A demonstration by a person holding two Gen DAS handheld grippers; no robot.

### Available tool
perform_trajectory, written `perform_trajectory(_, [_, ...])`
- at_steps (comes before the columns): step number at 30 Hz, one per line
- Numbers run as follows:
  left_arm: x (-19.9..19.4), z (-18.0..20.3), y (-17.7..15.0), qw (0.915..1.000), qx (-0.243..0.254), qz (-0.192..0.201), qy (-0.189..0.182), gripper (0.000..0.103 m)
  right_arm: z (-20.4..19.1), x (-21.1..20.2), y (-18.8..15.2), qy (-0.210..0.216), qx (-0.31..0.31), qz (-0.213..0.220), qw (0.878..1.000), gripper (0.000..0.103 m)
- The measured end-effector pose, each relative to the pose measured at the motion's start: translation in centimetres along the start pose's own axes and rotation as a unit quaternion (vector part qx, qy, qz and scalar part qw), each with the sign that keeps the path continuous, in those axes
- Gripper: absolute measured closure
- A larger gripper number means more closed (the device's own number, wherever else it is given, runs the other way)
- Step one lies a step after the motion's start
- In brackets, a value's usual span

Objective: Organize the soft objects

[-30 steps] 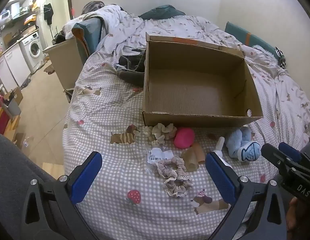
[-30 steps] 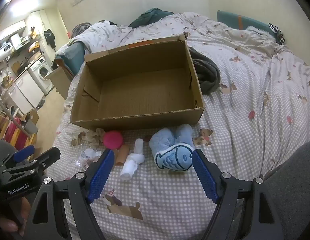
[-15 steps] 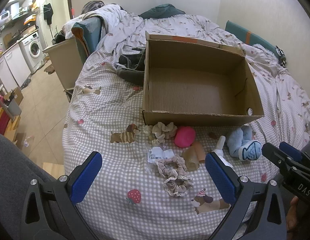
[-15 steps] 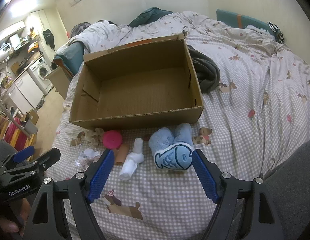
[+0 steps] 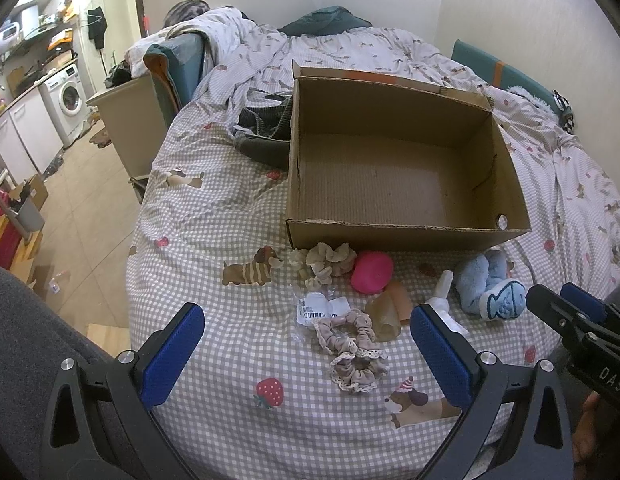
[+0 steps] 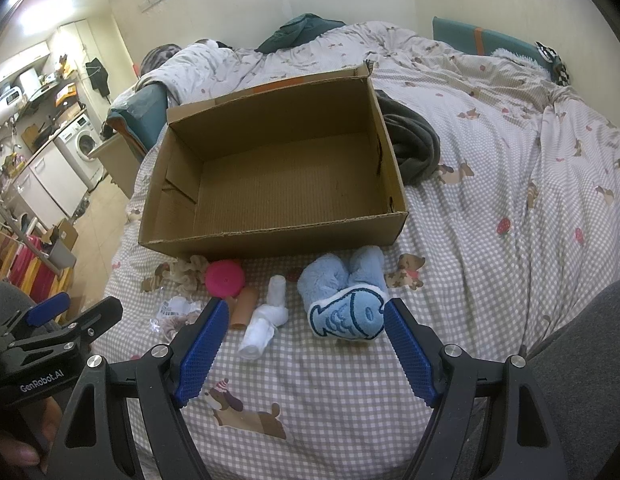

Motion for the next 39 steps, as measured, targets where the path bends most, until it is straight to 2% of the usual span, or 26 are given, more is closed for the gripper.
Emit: perform_trajectory(39, [0.13, -0.09, -0.19, 1.0000, 0.000, -0.002, 0.002, 0.000, -0.10, 0.06, -0.04, 0.000, 0.001, -0.002, 1.000, 0.019])
Point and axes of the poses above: each gripper's, at about its wrist camera, not at the fingertips, and x roughly the way its jaws point, z to its right, y to its top, the point moved 3 cm from there along x, roughly the way its jaws point, and after that the axes turned 1 degree about -z, right-handed, at the moved point
